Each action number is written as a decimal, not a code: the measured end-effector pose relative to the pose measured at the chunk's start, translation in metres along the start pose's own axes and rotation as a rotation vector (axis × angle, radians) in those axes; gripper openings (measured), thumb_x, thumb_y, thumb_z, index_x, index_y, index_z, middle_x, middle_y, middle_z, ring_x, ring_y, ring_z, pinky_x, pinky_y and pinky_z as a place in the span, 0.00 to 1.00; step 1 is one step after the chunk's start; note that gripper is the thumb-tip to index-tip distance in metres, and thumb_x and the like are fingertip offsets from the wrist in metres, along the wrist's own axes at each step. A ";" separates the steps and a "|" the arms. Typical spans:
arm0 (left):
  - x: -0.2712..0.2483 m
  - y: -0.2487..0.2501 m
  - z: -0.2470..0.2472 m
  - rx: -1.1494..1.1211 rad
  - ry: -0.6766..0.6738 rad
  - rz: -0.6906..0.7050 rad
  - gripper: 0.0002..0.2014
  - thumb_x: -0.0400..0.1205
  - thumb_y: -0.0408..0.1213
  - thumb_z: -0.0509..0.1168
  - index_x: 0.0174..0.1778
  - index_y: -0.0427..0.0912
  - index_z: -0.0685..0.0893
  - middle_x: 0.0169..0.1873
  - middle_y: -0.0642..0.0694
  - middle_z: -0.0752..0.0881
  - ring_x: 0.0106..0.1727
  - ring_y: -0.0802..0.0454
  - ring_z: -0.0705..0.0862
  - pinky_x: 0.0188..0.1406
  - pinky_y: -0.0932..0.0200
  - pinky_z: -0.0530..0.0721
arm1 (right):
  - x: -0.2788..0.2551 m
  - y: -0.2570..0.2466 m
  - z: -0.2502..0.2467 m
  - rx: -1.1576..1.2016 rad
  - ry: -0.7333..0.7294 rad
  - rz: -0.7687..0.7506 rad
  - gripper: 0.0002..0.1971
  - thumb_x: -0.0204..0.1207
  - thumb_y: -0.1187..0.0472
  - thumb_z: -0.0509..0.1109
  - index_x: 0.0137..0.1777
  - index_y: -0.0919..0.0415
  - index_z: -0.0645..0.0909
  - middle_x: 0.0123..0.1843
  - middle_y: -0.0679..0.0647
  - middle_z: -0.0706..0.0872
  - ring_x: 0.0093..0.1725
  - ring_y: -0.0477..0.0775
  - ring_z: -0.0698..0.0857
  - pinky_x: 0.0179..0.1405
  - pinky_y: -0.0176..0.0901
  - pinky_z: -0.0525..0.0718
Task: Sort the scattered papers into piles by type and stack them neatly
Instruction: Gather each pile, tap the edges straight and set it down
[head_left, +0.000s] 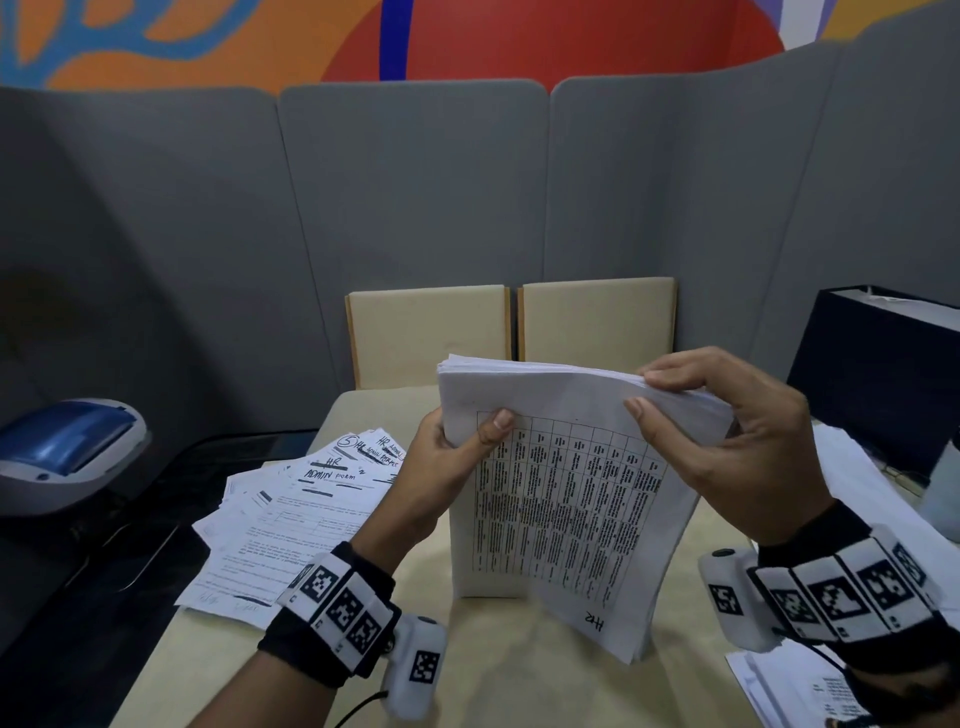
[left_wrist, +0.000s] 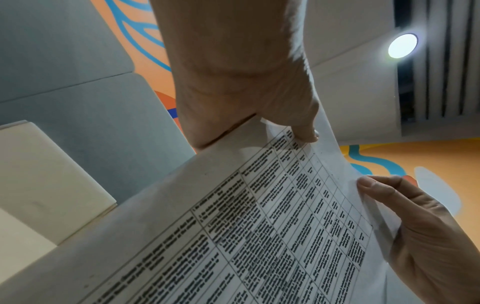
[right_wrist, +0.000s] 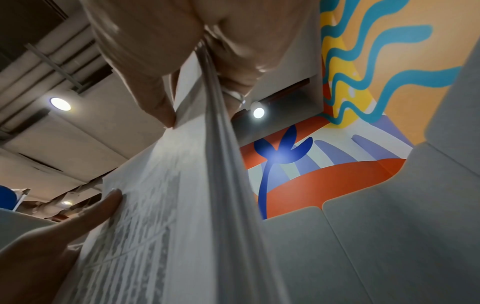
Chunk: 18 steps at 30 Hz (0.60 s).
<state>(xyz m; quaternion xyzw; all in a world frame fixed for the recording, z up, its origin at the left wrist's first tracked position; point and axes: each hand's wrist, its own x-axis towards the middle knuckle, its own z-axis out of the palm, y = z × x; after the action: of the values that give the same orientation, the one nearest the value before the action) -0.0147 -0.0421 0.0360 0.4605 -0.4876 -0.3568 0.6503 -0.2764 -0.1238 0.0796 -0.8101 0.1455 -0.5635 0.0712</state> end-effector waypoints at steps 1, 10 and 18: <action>0.000 0.000 0.001 -0.002 -0.001 -0.011 0.24 0.76 0.54 0.75 0.62 0.41 0.89 0.54 0.42 0.95 0.58 0.44 0.94 0.54 0.52 0.91 | 0.002 -0.001 -0.002 -0.004 -0.015 -0.008 0.09 0.74 0.66 0.83 0.49 0.68 0.88 0.51 0.55 0.91 0.50 0.53 0.92 0.44 0.52 0.93; 0.001 -0.002 -0.001 -0.073 0.052 -0.024 0.17 0.78 0.45 0.73 0.54 0.34 0.91 0.50 0.33 0.94 0.50 0.39 0.95 0.50 0.47 0.93 | -0.006 -0.007 0.013 0.430 0.134 0.370 0.21 0.74 0.68 0.80 0.64 0.68 0.79 0.54 0.53 0.90 0.49 0.45 0.91 0.44 0.34 0.90; -0.009 0.002 -0.002 0.025 0.000 -0.019 0.34 0.66 0.68 0.78 0.59 0.47 0.86 0.50 0.50 0.95 0.55 0.51 0.94 0.51 0.57 0.92 | -0.038 -0.001 0.041 0.592 0.080 0.604 0.21 0.67 0.63 0.82 0.61 0.61 0.89 0.54 0.56 0.96 0.55 0.58 0.94 0.54 0.50 0.94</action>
<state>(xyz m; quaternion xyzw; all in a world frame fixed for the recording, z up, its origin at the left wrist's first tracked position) -0.0151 -0.0323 0.0350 0.4731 -0.4878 -0.3568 0.6411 -0.2501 -0.1126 0.0318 -0.6532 0.2109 -0.5657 0.4571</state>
